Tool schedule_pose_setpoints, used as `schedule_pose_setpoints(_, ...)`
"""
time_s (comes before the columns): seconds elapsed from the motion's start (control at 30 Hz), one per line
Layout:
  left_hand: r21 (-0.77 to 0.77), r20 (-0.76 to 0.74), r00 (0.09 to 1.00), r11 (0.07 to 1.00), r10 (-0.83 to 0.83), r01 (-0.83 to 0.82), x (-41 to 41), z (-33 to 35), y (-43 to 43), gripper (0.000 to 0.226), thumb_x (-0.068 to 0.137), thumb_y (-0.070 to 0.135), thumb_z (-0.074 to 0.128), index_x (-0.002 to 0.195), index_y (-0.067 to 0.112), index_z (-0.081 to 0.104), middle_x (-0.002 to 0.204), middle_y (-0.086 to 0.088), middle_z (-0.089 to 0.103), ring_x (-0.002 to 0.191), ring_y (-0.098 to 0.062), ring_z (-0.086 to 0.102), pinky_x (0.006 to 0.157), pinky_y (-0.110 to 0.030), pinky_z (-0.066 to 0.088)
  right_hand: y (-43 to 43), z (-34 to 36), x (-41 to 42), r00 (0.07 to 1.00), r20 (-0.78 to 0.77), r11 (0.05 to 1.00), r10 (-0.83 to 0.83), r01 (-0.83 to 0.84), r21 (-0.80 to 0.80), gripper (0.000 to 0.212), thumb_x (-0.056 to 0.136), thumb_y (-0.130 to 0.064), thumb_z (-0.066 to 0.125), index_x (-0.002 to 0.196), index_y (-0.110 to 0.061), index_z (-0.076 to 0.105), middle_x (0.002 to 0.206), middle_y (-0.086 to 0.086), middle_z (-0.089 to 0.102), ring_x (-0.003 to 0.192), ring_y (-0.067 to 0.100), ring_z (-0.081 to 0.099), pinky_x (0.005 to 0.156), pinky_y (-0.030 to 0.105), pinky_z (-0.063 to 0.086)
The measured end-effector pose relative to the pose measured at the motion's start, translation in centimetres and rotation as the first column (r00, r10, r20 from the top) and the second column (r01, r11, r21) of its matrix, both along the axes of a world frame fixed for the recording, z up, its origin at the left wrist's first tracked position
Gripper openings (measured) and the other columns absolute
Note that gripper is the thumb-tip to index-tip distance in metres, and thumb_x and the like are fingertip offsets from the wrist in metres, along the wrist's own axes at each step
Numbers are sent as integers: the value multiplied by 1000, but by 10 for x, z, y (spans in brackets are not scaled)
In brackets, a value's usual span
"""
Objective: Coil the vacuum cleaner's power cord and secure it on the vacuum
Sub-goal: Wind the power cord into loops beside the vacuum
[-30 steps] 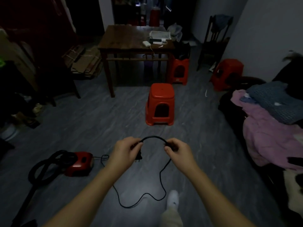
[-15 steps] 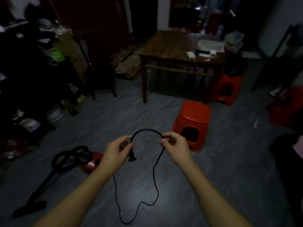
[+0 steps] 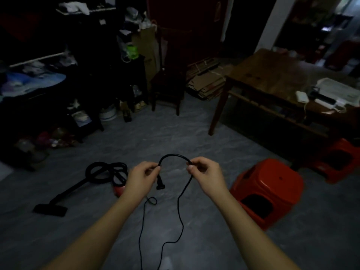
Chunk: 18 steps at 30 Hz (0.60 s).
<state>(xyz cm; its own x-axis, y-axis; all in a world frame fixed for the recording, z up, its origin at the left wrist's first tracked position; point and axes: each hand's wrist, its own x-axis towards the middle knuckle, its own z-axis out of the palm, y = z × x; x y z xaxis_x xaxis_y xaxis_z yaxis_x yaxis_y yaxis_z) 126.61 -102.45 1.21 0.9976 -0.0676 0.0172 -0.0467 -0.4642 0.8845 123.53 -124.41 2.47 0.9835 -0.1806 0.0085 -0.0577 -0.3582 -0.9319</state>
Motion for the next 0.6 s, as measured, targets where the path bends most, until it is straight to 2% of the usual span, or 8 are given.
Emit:
schedule_pose_setpoints(0.07, 3, -10, 1000, 1000, 14, -14, 20, -1, -4, 10, 92, 18, 67, 99, 17, 74, 88, 7, 71, 81, -6, 66, 74, -20, 56, -4, 0, 22, 1000, -1, 1000, 19, -19, -17, 8, 89, -14, 69, 93, -17, 75, 85, -4, 75, 83, 9, 71, 80, 35, 60)
schedule_pose_setpoints(0.17, 12, 25, 999, 999, 43, -43, 42, 2, -5, 16, 92, 12, 66, 107, 14, 71, 89, 9, 69, 80, 2, 64, 69, -3, 47, -5, 0, 55, 998, -13, 998, 64, -64, -11, 8, 89, -14, 68, 93, -16, 75, 85, -2, 74, 82, 12, 71, 79, 38, 60)
schedule_pose_setpoints(0.23, 53, 61, 996, 996, 66, -69, 54, 0, -2, 23, 91, 11, 66, 114, 15, 69, 94, 7, 68, 84, 7, 62, 69, 0, 45, -2, -3, 78, 993, -25, 993, 118, -118, -9, 8, 89, -14, 68, 92, -17, 75, 84, -1, 75, 82, 13, 71, 79, 39, 61)
schedule_pose_setpoints(0.3, 111, 92, 991, 988, 98, -108, 63, -5, 2, 30, 91, 13, 65, 120, 21, 65, 102, 8, 67, 84, 7, 61, 71, -3, 45, 1, -9, 101, 982, -30, 982, 188, -188, -6, 8, 88, -13, 68, 90, -18, 74, 82, -1, 74, 81, 13, 71, 77, 38, 61)
schedule_pose_setpoints(0.37, 146, 90, 983, 975, 158, -170, 66, -10, 2, 31, 91, 14, 66, 119, 26, 65, 104, 9, 66, 84, 2, 62, 75, -13, 50, 5, -15, 123, 966, -35, 967, 255, -255, 13, 10, 88, -10, 68, 88, -18, 74, 81, -1, 74, 79, 15, 72, 76, 37, 61)
schedule_pose_setpoints(0.4, 139, 78, 977, 968, 200, -209, 66, -12, 0, 30, 90, 12, 66, 116, 26, 66, 100, 10, 67, 82, 2, 63, 77, -15, 52, 7, -19, 132, 956, -41, 957, 290, -289, 25, 12, 88, -9, 68, 87, -19, 74, 80, -1, 74, 79, 16, 72, 76, 36, 61)
schedule_pose_setpoints(0.5, 51, -9, 933, 932, 360, -359, 62, -17, -13, 21, 91, 4, 65, 106, 17, 67, 88, 14, 64, 76, 15, 61, 67, -4, 47, 6, -34, 157, 915, -67, 917, 397, -393, 69, 13, 89, -8, 68, 88, -20, 73, 82, 4, 74, 81, 21, 71, 76, 33, 60)
schedule_pose_setpoints(0.6, -72, -138, 850, 851, 509, -521, 57, -25, -36, 14, 95, 3, 59, 107, 7, 64, 90, -4, 67, 64, -2, 67, 56, -16, 53, -5, -57, 179, 844, -94, 849, 528, -523, 69, 8, 88, -10, 70, 93, -15, 73, 86, 3, 73, 81, 15, 69, 76, 27, 58)
